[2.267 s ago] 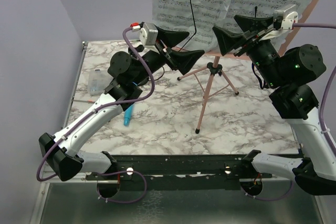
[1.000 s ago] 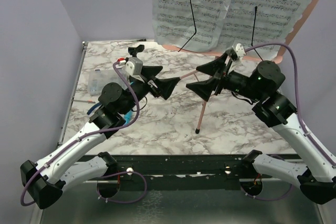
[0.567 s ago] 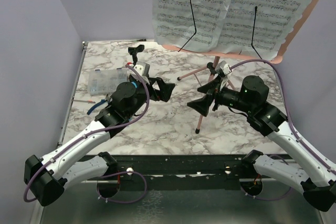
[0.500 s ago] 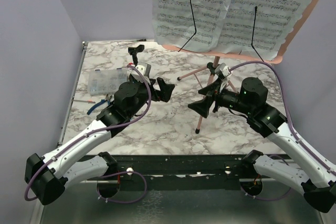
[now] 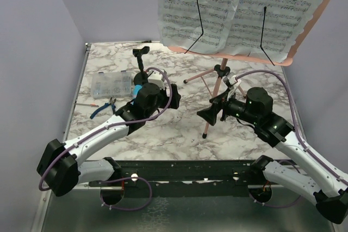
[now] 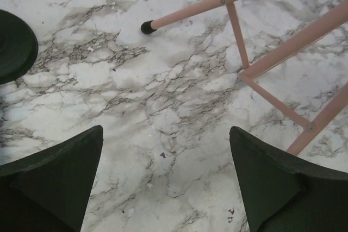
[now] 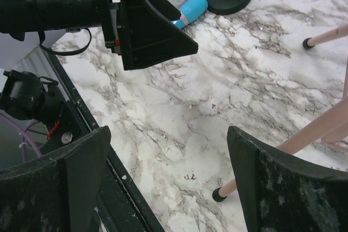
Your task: Set up the instrument practice props
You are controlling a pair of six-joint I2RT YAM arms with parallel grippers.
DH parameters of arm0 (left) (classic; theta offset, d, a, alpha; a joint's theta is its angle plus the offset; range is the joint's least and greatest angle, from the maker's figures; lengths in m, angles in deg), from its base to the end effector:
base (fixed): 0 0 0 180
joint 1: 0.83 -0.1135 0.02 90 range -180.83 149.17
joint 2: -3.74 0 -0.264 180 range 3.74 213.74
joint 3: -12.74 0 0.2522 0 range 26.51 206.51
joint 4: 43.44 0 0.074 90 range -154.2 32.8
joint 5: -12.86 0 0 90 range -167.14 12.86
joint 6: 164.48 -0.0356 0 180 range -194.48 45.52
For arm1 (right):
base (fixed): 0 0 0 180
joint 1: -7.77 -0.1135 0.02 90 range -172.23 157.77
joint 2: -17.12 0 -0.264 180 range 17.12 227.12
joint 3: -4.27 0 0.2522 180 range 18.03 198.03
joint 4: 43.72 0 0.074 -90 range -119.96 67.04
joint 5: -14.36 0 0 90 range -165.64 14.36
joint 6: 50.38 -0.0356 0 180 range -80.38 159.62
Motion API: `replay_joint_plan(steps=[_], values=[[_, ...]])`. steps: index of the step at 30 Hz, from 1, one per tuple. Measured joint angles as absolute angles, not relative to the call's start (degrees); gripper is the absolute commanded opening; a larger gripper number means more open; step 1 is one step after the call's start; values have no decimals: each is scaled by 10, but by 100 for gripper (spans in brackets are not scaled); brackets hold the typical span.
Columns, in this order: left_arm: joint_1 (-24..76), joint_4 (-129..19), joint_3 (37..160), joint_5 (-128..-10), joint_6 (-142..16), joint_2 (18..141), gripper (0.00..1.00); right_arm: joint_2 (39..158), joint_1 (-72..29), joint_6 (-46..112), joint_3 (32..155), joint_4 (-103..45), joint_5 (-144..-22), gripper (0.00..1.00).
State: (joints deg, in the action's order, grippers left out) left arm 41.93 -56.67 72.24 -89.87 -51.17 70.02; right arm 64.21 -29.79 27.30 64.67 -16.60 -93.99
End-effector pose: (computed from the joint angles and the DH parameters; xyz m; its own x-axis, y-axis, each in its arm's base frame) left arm 0.2009 -0.1751 0.2882 -0.4326 -0.1257 -0.8928 0.3692 0.8787 -0.3026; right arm 0.1441 0.1249 0.3392 -0.3600 -0.0214 -0.9327 -0.7617 0.5841 0.2806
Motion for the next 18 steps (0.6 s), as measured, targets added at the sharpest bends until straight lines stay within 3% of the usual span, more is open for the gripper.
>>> replay_joint_plan(steps=[9, 18], values=[[381, -588, 723, -901, -468, 772, 99, 643, -298, 264, 625, -166, -921, 92], [250, -601, 728, -858, -378, 812, 99, 659, -298, 264, 625, -166, -913, 92]])
